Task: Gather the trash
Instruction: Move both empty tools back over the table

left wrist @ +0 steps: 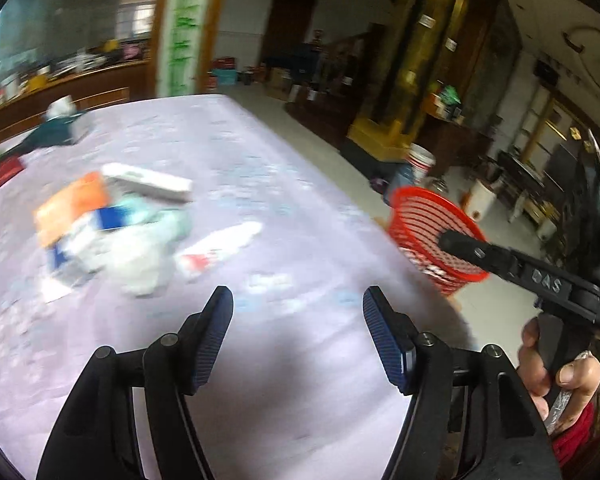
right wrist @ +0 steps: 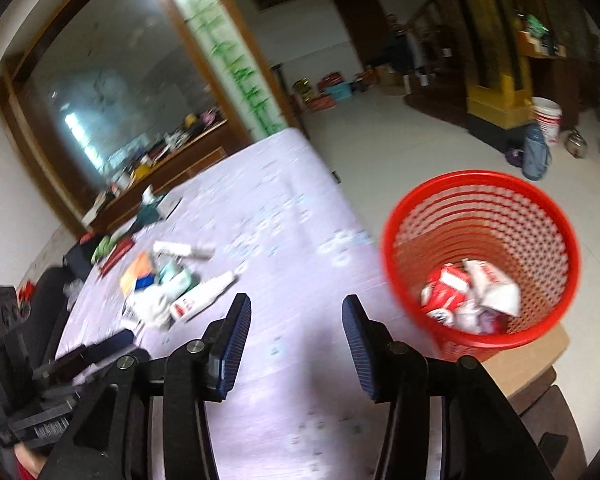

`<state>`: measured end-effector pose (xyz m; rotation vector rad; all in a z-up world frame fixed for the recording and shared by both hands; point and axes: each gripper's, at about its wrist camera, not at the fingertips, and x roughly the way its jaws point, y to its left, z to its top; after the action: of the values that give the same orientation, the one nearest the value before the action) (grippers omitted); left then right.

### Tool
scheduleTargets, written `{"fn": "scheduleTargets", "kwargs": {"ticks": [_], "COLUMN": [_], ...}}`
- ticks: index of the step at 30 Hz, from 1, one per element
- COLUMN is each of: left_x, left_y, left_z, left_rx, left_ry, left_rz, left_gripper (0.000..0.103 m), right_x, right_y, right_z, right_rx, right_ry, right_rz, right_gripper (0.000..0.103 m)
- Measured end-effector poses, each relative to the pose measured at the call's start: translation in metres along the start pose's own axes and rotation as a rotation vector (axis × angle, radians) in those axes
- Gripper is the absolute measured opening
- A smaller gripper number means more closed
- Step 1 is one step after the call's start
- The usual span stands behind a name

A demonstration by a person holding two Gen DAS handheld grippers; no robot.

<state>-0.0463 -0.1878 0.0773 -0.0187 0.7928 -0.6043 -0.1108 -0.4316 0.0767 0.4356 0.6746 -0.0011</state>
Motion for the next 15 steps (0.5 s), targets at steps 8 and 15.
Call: {"fn": "scheduleTargets", "kwargs": {"ticks": [8, 15], "left_x": [-0.025, 0.019], "left_y": [0.125, 0.186], "left_z": [0.021, 0.05], "left_rx": [-0.157, -0.223], "left_ry": [-0.044, 0.006], "left_rz": [0.117, 0.053], "left_gripper": [0.066, 0.066], "right_x": [0.015, 0.02], "right_y": [0.037, 0.052], "right_z": [-0.015, -0.02], "right_rx": [-0.072, -0.099], "right_ry": [0.05, 0.073], "right_rz": [0.033, 0.045], "right_gripper": [0.051, 0.052]}}
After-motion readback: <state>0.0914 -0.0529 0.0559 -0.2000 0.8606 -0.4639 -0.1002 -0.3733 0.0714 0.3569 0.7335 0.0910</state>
